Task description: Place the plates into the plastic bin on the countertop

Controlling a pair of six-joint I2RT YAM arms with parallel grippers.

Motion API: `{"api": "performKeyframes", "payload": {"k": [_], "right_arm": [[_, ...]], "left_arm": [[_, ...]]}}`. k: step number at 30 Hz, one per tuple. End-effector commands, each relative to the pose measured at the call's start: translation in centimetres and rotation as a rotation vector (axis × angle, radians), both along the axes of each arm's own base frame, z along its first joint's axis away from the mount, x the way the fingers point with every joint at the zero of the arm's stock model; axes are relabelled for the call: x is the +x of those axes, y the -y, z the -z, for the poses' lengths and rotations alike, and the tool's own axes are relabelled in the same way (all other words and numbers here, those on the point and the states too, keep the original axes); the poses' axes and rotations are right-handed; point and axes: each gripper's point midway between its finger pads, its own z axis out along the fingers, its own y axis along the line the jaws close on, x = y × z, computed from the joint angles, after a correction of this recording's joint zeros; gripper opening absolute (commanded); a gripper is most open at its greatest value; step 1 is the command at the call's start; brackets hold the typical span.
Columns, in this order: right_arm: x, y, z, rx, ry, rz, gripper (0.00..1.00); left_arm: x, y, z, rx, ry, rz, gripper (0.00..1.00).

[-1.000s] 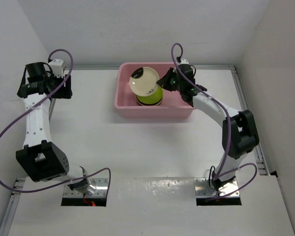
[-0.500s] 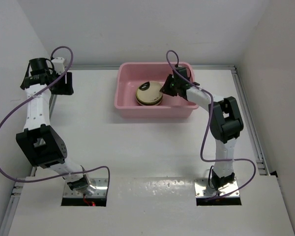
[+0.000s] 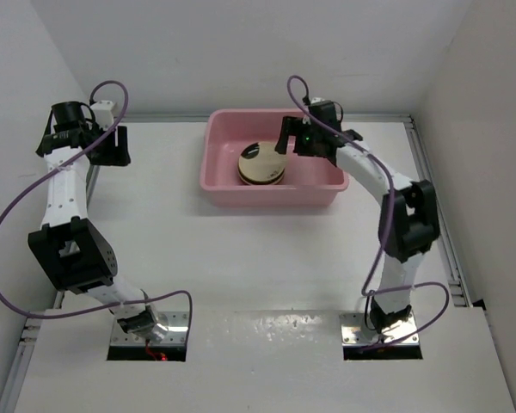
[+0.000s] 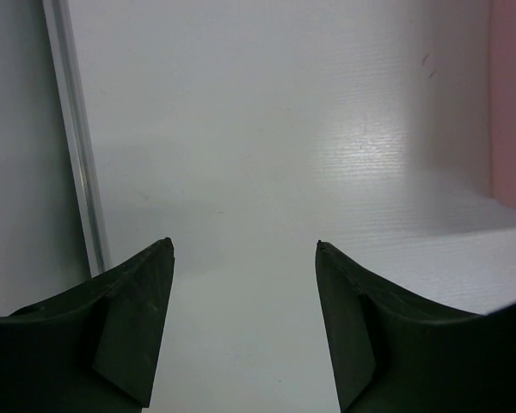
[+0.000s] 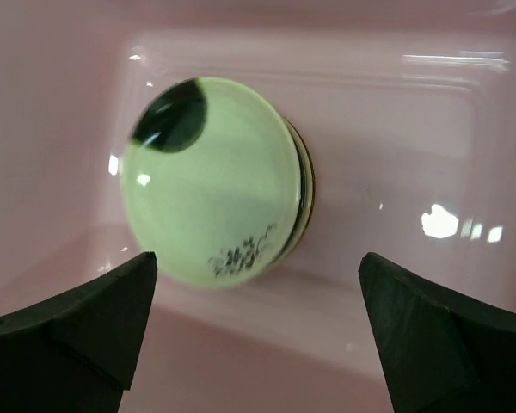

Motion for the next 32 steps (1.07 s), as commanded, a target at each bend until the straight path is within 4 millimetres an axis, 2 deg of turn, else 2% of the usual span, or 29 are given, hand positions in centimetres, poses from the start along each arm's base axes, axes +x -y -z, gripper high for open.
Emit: {"api": "performKeyframes", "payload": {"k": [1, 2, 3, 4, 5, 6, 7, 8, 9, 10, 11, 12, 13, 14, 18, 19, 20, 21, 23, 32], "right_arm": [[-3.8, 5.9, -12.4, -0.058, 0.225, 0.007, 1.00], [-3.9, 5.9, -12.4, -0.059, 0.225, 0.007, 1.00], [-5.0, 8.0, -14.7, -0.060, 0.266, 0.045, 1.00], [-7.6, 9.5, -14.5, -0.071, 0.224, 0.066, 1.00], [-9.3, 11.9, -14.8, -0.074, 0.217, 0.117, 1.00], [-10.4, 14.1, -13.4, -0.100, 0.181, 0.171, 1.00], [-13.6, 15.1, -14.7, -0.101, 0.187, 0.187, 1.00], [-15.4, 17.3, -11.2, -0.142, 0.101, 0.248, 1.00], [-16.7, 19.5, -10.1, -0.194, 0.070, 0.326, 1.00], [-17.9, 20.4, -9.4, -0.209, 0.051, 0.361, 1.00], [-21.3, 22.5, -7.3, -0.252, 0.004, 0.441, 1.00], [-22.3, 22.9, -6.6, -0.263, -0.012, 0.463, 1.00], [-23.5, 24.4, -6.8, -0.258, 0.002, 0.563, 1.00], [-25.6, 25.6, -4.5, -0.292, -0.052, 0.624, 1.00], [-28.1, 26.0, -3.8, -0.226, -0.022, 0.750, 1.00], [-28.4, 26.0, -3.4, -0.212, -0.021, 0.770, 1.00], [-28.8, 26.0, -4.1, -0.180, 0.021, 0.794, 1.00], [-29.1, 26.1, -3.4, -0.182, 0.012, 0.807, 1.00], [-29.5, 26.1, -3.6, -0.152, 0.040, 0.833, 1.00], [-30.4, 26.2, -4.1, -0.124, 0.059, 0.874, 1.00]], "left_arm": [[0.7, 1.8, -2.2, 0.005, 0.067, 0.040, 0.69], [0.6, 1.9, -2.7, 0.009, 0.078, 0.040, 0.69], [0.6, 2.6, -2.3, -0.001, 0.070, 0.061, 0.69], [0.3, 2.9, -2.4, -0.006, 0.075, 0.067, 0.69], [0.4, 3.5, -2.4, -0.007, 0.075, 0.083, 0.69], [0.4, 4.3, -2.8, -0.004, 0.085, 0.101, 0.69], [0.2, 4.7, -2.8, -0.005, 0.085, 0.110, 0.69], [0.3, 5.2, -2.8, -0.012, 0.084, 0.115, 0.69], [0.2, 6.0, -3.3, -0.009, 0.096, 0.133, 0.69], [-0.1, 6.5, -3.4, -0.009, 0.099, 0.144, 0.69], [0.0, 7.0, -3.4, -0.017, 0.098, 0.151, 0.69], [-0.2, 7.4, -3.8, -0.014, 0.110, 0.160, 0.69], [-0.3, 8.3, -3.3, -0.018, 0.096, 0.181, 0.69], [-0.5, 8.8, -3.2, -0.027, 0.095, 0.185, 0.69], [-1.1, 10.4, -3.5, -0.026, 0.108, 0.223, 0.69], [-1.3, 10.9, -2.9, -0.030, 0.095, 0.237, 0.69], [-1.5, 11.5, -2.8, -0.031, 0.093, 0.251, 0.69], [-1.5, 11.3, -2.8, -0.023, 0.091, 0.243, 0.69], [-1.8, 12.1, -2.8, -0.024, 0.093, 0.263, 0.69], [-2.2, 12.7, -2.4, -0.013, 0.086, 0.293, 0.69]]}}
